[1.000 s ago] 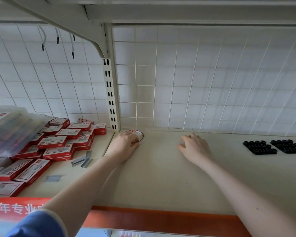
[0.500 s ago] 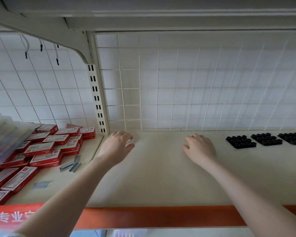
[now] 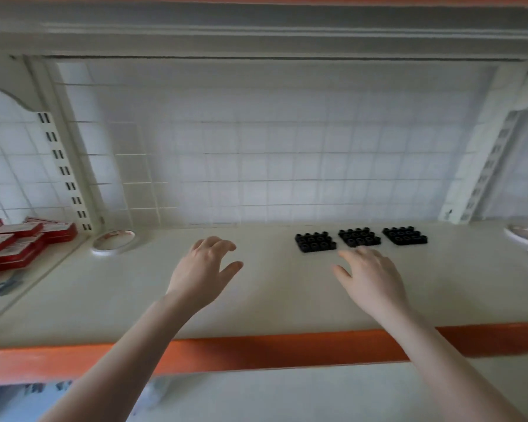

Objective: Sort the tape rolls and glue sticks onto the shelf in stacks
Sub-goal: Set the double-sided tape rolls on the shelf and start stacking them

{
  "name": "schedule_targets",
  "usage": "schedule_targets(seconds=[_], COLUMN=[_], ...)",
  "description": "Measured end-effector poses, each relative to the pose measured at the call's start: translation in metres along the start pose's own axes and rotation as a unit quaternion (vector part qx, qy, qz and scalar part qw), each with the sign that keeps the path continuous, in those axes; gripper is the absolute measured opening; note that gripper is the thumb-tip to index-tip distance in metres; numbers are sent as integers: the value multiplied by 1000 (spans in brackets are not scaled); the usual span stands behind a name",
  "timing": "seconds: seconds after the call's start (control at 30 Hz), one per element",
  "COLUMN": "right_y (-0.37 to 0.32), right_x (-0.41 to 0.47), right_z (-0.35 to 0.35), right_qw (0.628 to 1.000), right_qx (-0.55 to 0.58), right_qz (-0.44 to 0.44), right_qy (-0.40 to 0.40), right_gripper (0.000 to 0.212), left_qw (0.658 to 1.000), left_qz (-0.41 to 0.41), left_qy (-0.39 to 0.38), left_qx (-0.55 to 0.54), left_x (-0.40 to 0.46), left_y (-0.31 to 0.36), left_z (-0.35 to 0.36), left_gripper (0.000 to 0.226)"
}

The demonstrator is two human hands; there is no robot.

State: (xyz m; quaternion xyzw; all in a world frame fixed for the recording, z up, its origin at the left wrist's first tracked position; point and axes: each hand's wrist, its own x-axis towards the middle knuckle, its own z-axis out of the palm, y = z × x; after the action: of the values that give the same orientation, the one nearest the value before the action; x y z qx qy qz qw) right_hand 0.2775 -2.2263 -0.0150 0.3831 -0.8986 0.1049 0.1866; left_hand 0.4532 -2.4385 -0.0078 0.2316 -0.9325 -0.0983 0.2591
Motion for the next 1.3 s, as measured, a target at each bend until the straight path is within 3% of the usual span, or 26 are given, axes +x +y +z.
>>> schedule_targets(seconds=[0.3, 0.73, 1.0, 1.3], right_y=[142, 250, 342, 518], right_x=[-38, -53, -59, -72], right_z=[-25, -35, -65, -86], right_qw=[999, 991, 988, 990], right_qx=[-12, -40, -5, 31], right_qz=[39, 127, 115, 65], right_qy=[-8, 24, 102, 122], right_gripper=[32, 29, 24, 24], left_qw=[999, 994, 993, 995], left_qz=[18, 79, 89, 65], left_qy=[-20, -27, -29, 5], left_qx=[-27, -74, -69, -82], left_x=[1, 47, 67, 77], left_y=[148, 239, 321, 492], left_z=[49, 100, 127, 196], left_gripper=[39, 40, 40, 40])
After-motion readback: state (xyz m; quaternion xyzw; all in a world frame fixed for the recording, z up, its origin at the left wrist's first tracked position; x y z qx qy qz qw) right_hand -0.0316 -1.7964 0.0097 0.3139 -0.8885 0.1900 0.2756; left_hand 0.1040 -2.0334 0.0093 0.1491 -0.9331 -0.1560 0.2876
